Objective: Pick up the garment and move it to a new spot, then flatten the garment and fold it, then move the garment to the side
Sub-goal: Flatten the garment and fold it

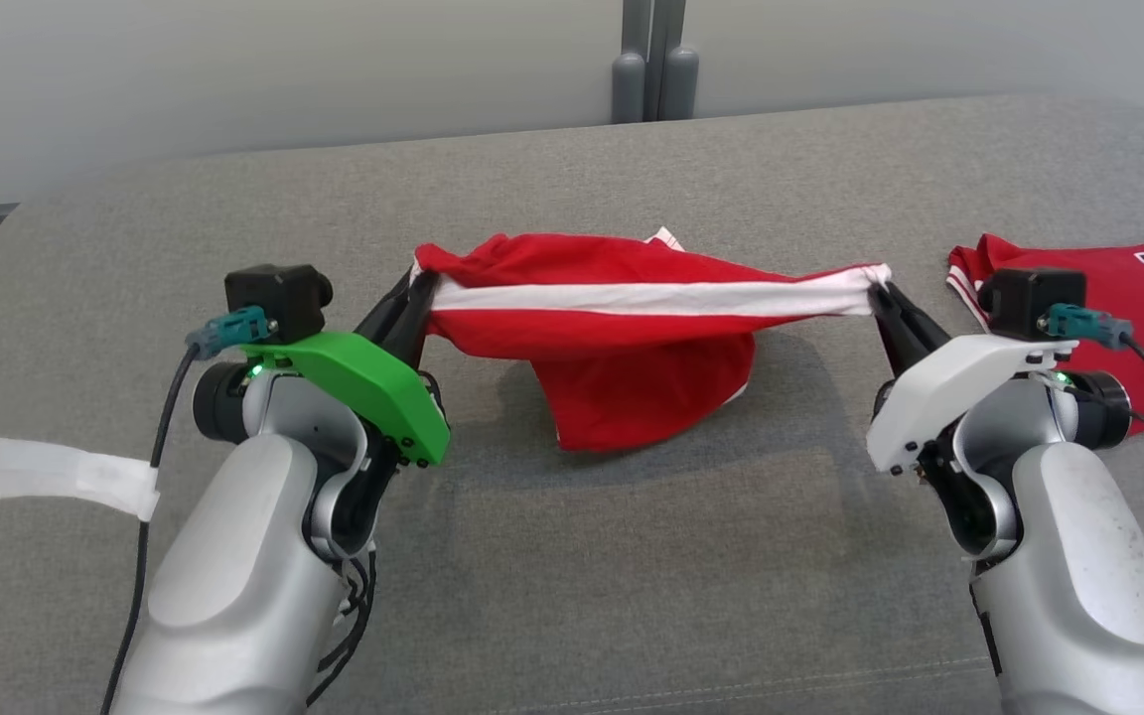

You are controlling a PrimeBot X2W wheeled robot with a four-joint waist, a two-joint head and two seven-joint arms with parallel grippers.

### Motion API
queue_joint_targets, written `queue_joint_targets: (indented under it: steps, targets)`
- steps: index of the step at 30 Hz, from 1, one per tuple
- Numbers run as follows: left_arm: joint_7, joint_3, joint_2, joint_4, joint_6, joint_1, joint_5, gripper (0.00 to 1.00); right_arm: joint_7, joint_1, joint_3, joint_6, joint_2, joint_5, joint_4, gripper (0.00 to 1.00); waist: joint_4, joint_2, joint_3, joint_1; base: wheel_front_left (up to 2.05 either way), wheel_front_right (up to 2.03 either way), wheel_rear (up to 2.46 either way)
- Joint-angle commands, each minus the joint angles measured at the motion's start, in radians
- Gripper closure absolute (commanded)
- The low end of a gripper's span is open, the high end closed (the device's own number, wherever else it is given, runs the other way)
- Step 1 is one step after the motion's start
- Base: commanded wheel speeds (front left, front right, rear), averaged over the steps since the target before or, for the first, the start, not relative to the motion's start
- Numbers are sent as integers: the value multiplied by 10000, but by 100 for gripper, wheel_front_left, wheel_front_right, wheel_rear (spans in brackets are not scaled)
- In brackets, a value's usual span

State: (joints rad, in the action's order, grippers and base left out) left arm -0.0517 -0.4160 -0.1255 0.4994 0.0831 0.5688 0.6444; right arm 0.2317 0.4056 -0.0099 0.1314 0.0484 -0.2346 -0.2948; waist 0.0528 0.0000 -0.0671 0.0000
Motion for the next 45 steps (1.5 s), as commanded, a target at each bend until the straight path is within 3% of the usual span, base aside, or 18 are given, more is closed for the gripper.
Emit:
queue_joint_targets:
  steps: [1, 12, 15, 22, 26, 28, 32, 39, 45]
  targets:
    - [-99, 91, -10, -194, -67, 288, 137, 100, 34, 138, -39, -15, 37, -151, 284, 100, 226, 0, 113, 0, 0, 0, 0]
    - [-594, 563, -361, -1160, -604, 1845, 77, 100, 260, 1849, -16, -13, 29, -844, 1220, 100, 887, 0, -316, 0, 0, 0, 0]
    - [-810, 650, -499, -1066, -873, 2475, -68, 100, 420, 2493, 115, -13, 28, -907, 888, 100, 989, 0, -720, 0, 0, 0, 0]
    - [-1109, 804, -835, -573, -1028, 4034, -304, 100, 155, 4286, 603, -10, 21, -1162, -291, 100, 1232, 0, -2010, 0, 0, 0, 0]
    - [-1021, 997, -1015, -153, -849, 5194, -311, 100, -523, 5839, 773, -10, 34, -776, -1372, 100, 1392, 0, -2966, 0, 0, 0, 0]
    - [-982, 1375, -777, 75, -628, 5725, 252, 100, -956, 6694, 741, -10, 32, -398, -1945, 100, 1452, 0, -3430, 0, 0, 0, 0]
    - [-1065, 1889, -888, 344, -428, 7041, 754, 100, -1718, 8539, 547, -12, 25, 210, -2873, 100, 1622, 0, -4475, 0, 0, 0, 0]
    - [-554, 2468, -1057, 357, -184, 9027, 1052, 100, -3479, 11099, -786, -26, 64, 1764, -3936, 100, 1559, 0, -5681, 0, 0, 0, 0]
    - [741, 2779, -1140, 184, 86, 9999, 1021, 100, -4650, 12433, -1828, -56, 132, 2944, -4344, 100, 1462, 0, -5955, 0, 0, 0, 0]
